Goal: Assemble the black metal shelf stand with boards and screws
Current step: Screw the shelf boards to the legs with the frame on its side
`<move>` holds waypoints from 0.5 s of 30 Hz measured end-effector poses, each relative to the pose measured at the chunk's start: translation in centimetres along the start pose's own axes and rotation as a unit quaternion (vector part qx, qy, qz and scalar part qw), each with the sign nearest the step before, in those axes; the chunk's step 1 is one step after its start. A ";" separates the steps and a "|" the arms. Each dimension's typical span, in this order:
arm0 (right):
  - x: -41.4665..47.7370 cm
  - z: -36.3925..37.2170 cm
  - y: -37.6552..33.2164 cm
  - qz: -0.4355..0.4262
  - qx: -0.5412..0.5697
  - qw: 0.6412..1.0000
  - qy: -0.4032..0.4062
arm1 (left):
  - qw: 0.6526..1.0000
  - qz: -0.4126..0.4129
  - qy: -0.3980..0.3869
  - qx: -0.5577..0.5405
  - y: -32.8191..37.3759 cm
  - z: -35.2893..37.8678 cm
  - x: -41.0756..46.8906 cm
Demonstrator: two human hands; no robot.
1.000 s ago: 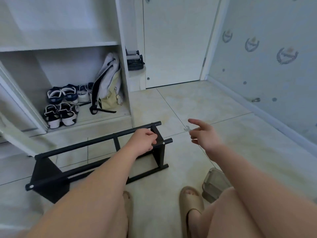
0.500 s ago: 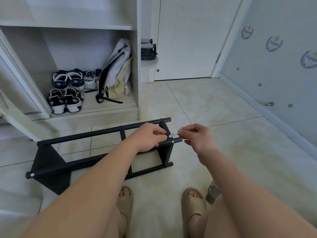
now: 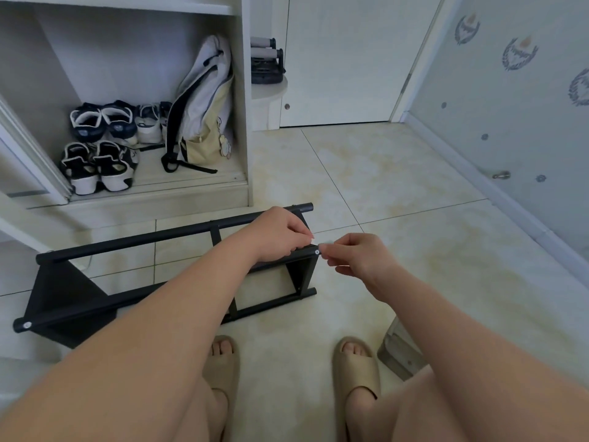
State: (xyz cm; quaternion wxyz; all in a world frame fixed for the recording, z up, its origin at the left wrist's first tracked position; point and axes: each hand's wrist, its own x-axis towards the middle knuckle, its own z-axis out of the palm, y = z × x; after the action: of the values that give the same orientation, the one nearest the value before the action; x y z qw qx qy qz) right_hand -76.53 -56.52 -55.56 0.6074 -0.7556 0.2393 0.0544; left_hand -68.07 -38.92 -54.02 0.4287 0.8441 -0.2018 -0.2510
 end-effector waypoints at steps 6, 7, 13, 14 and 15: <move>1.7 0.8 0.9 -0.004 -0.084 0.996 -0.012 | 0.993 -0.038 -0.036 0.109 -0.6 0.8 1.4; 2.0 0.9 1.0 -0.002 -0.088 0.996 -0.016 | 0.992 -0.047 -0.028 0.117 -0.9 0.9 1.7; 5.1 1.4 3.0 -0.015 -0.204 0.979 0.025 | 0.973 -0.123 0.002 0.196 -4.0 1.6 3.7; 5.8 1.5 3.6 -0.021 -0.245 0.969 0.016 | 0.970 -0.134 -0.005 0.202 -4.6 1.9 3.9; 6.5 1.5 4.2 -0.028 -0.287 0.958 0.003 | 0.966 -0.145 -0.021 0.212 -5.4 2.3 4.1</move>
State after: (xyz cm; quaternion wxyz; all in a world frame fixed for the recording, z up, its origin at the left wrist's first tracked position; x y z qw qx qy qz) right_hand -72.30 -57.60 -62.08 0.3658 -0.9045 0.1944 0.1014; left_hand -65.51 -39.71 -60.69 0.1949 0.9305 -0.1350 -0.2791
